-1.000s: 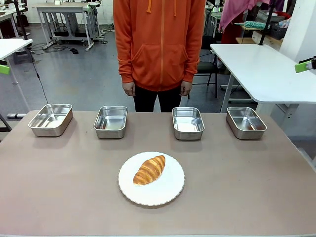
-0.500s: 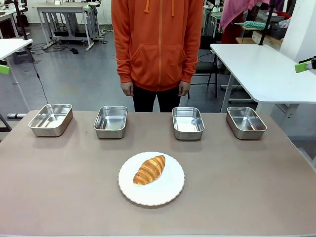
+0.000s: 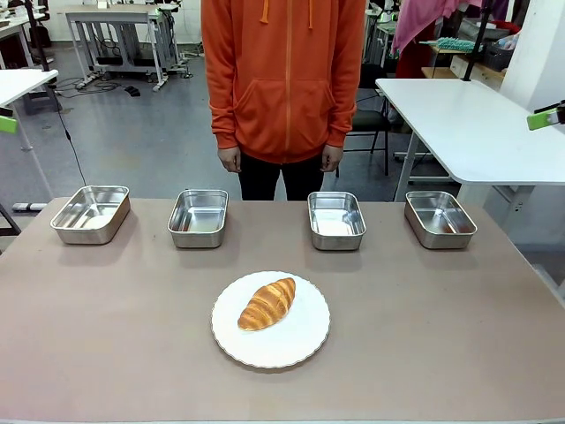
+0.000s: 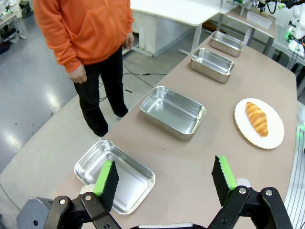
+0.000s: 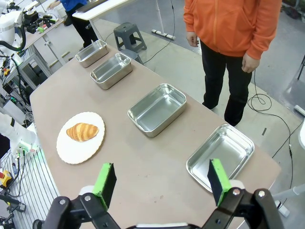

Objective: Place the bread in the container.
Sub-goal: Place the Butter Roll into the Airtight Container indicated by the human.

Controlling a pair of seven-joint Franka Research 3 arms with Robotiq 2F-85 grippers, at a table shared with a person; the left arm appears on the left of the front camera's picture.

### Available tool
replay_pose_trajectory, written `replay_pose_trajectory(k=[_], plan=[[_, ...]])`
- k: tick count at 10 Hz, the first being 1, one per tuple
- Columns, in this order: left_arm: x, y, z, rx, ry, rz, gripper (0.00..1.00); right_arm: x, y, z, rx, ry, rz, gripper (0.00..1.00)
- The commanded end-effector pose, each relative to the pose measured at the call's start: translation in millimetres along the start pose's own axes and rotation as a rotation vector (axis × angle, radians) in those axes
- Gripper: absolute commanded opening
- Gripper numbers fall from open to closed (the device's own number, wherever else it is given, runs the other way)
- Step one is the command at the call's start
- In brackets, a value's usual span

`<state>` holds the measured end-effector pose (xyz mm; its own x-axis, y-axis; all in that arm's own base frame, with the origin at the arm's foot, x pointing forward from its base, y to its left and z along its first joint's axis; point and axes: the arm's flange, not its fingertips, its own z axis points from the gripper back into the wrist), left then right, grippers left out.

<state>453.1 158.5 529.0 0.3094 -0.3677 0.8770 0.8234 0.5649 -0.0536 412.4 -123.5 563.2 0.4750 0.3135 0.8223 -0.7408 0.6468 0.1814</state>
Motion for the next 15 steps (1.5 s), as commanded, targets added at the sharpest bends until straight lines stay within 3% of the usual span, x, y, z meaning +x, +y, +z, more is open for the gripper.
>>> replay_pose_trajectory(k=[1, 15], plan=[[1.4, -1.0, 0.6, 0.0, -0.003, -0.004, 1.0, 1.6, -0.8, -1.1, 0.004, -0.021, 0.013, 1.0], [1.4, -1.0, 0.6, 0.0, -0.003, -0.004, 1.0, 1.6, -0.8, -1.1, 0.004, -0.021, 0.013, 1.0]])
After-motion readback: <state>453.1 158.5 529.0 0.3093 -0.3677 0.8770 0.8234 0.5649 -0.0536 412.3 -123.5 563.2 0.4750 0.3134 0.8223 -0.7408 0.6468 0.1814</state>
